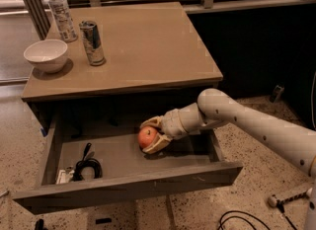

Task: Place apple into top drawer

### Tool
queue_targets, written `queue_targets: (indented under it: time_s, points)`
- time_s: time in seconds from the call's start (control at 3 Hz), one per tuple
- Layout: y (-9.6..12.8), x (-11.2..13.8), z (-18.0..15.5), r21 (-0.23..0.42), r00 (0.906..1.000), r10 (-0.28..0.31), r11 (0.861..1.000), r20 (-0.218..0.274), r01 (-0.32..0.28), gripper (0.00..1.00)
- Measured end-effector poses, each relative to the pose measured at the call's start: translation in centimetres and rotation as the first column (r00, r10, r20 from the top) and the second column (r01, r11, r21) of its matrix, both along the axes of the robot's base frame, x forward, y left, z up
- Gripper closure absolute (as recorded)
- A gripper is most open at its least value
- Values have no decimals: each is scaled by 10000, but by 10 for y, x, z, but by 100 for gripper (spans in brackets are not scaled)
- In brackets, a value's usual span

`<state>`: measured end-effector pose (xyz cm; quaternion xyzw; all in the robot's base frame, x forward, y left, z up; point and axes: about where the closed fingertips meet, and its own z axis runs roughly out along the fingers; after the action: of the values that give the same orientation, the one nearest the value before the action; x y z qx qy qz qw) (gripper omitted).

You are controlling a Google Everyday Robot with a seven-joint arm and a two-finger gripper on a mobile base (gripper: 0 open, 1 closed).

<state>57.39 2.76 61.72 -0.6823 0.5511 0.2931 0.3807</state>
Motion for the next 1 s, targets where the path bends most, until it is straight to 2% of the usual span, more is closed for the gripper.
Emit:
queue_targets:
  time_s: [0.67, 1.0]
  points:
    - [0, 0, 0, 0, 10000, 1, 10000, -1, -1, 12]
    - [0, 0, 0, 1, 10000, 3, 10000, -2, -3, 0]
